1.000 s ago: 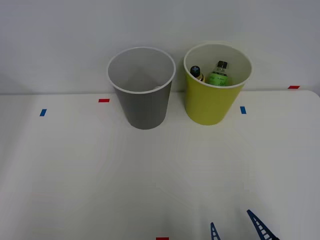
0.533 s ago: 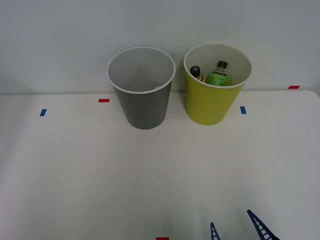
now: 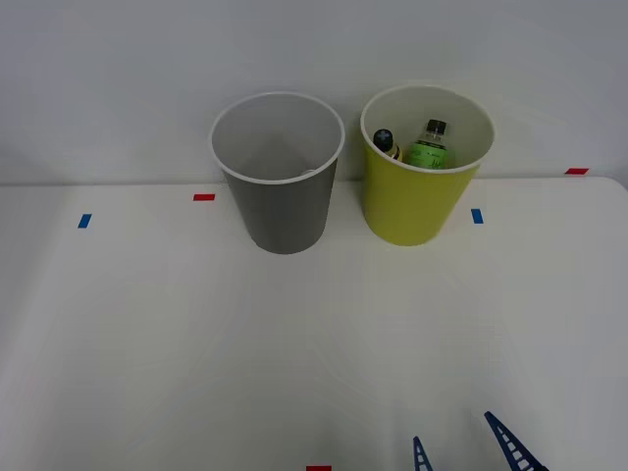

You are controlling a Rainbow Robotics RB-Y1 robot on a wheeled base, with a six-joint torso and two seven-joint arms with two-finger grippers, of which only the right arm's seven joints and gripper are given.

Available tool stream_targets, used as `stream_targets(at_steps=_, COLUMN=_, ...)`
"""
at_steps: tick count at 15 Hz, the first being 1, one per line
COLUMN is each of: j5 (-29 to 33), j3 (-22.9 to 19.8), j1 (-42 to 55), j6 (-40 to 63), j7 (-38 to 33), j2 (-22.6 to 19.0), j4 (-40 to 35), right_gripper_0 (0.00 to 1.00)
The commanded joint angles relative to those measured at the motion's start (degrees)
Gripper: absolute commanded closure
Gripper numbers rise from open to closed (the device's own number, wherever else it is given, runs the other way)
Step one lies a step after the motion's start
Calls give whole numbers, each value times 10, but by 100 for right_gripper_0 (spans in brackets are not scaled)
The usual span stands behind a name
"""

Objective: Put cans in the gray bin, plastic bottles in the light green bin

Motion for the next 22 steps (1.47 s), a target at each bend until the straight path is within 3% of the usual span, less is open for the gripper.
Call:
stream_targets(at_steps=1, j5=0, j3=0, j1=0, j6=0, j7=0, j2=0, j4=0, right_gripper_0=7)
stream_targets(at_steps=22, j5=0, j3=0, j1=0, j6=0, j7=0, j2=0, j4=0, right_gripper_0=7)
